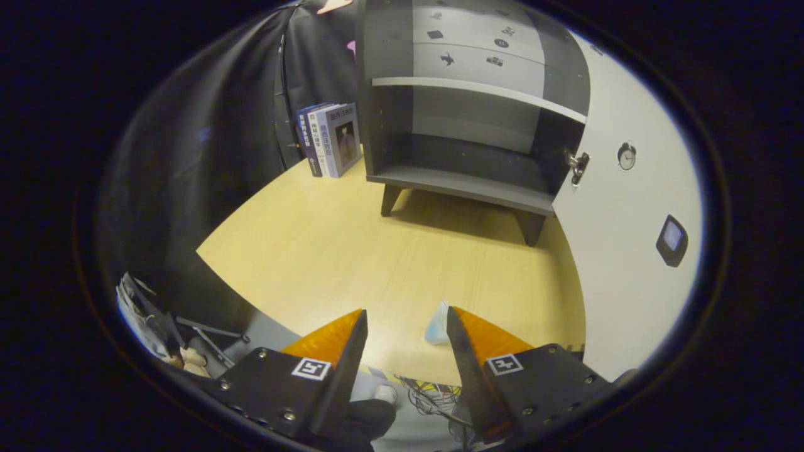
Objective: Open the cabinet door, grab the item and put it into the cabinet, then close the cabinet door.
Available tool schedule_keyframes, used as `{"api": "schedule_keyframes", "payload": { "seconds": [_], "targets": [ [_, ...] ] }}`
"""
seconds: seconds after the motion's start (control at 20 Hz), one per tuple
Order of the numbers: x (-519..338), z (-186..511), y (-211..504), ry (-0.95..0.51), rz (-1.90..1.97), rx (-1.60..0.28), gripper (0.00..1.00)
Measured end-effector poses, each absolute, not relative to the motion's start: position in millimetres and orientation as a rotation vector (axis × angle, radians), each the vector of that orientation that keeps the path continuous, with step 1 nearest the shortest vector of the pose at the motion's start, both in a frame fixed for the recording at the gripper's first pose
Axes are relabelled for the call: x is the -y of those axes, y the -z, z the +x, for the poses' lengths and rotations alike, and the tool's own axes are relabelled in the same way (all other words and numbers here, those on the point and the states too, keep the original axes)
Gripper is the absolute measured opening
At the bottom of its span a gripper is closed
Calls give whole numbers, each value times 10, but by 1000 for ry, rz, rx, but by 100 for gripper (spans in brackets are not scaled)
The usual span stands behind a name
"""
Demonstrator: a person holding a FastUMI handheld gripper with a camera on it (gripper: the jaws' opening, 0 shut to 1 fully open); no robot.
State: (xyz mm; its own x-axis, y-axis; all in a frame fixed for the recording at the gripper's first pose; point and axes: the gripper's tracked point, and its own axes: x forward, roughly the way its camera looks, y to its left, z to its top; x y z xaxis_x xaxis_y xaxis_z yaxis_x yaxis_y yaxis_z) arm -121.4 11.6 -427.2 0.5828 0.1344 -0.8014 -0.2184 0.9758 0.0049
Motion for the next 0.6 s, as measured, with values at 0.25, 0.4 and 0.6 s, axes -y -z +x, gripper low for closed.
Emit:
{"api": "schedule_keyframes", "payload": {
  "seconds": [0.25, 0.4, 0.6],
  "targets": [
    [5, -1021, 4377, -181, -115, -923, 75],
    [89, -963, 4540, -172, -142, -955, 75],
    [151, -972, 4791, -164, -135, -1012, 75]
  ]
}}
